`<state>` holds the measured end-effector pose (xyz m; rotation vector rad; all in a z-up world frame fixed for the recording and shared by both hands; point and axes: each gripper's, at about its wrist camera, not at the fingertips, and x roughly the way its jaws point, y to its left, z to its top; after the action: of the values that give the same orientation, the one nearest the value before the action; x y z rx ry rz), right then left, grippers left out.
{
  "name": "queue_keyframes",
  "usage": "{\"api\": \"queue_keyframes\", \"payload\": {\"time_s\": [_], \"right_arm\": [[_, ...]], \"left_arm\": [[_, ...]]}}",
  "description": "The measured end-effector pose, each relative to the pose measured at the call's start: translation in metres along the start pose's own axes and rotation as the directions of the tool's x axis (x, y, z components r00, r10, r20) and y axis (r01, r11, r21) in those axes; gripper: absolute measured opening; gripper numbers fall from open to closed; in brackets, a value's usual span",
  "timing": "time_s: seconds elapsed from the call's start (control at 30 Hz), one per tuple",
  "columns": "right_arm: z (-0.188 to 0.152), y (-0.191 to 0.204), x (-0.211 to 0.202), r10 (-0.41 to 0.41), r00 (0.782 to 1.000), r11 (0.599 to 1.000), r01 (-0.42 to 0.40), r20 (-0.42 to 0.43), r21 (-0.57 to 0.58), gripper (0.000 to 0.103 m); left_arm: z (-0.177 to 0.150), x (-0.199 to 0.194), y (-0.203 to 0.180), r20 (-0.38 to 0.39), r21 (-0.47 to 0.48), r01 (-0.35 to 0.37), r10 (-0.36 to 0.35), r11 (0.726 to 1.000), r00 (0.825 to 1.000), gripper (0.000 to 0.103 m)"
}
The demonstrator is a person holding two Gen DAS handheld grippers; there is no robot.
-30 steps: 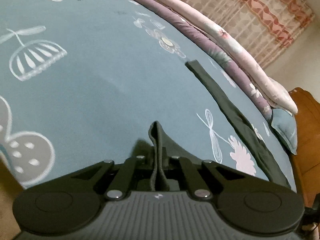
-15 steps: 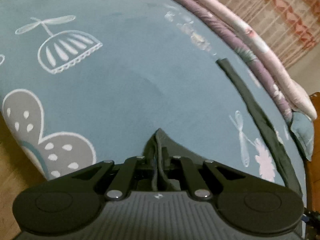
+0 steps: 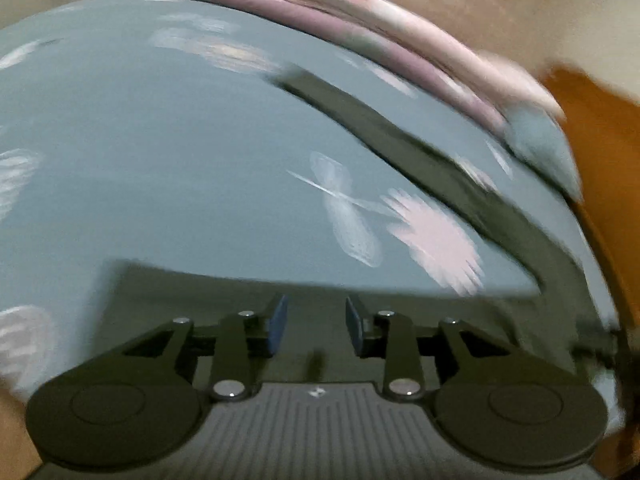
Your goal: Fold clothes
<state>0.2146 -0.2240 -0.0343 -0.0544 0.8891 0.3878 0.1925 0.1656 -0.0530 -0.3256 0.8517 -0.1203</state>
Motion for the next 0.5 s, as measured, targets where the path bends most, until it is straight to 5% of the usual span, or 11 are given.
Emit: {"api": "queue_keyframes", "payload": {"time_s": [0.17, 0.4, 0.5], "right_arm": [[-0.020, 0.003, 0.004, -0.012, 1.000, 0.999, 0.013, 0.001, -0.033, 0.103], [-0.079, -0.019, -0.024, -0.084, 0.996, 0.996, 0.083, -0.038, -0.015, 0.103], [-0.073, -0.039, -0.039, -0.117, 0.993, 0.991, 0.116, 0.014, 0.063, 0.103]], "left_arm": [[-0.024, 0.041, -0.059, -0.058, 0.304, 0.004, 0.015, 0.953, 0.998, 0.034], [-0.036, 0.017, -0.060, -0.129, 0.352, -0.054, 0.106, 0.934, 0.986, 0.038], [-0.025, 0.023, -0.081, -0.116, 0.362, -0.014, 0.060, 0.932, 0.991, 0.038]]}}
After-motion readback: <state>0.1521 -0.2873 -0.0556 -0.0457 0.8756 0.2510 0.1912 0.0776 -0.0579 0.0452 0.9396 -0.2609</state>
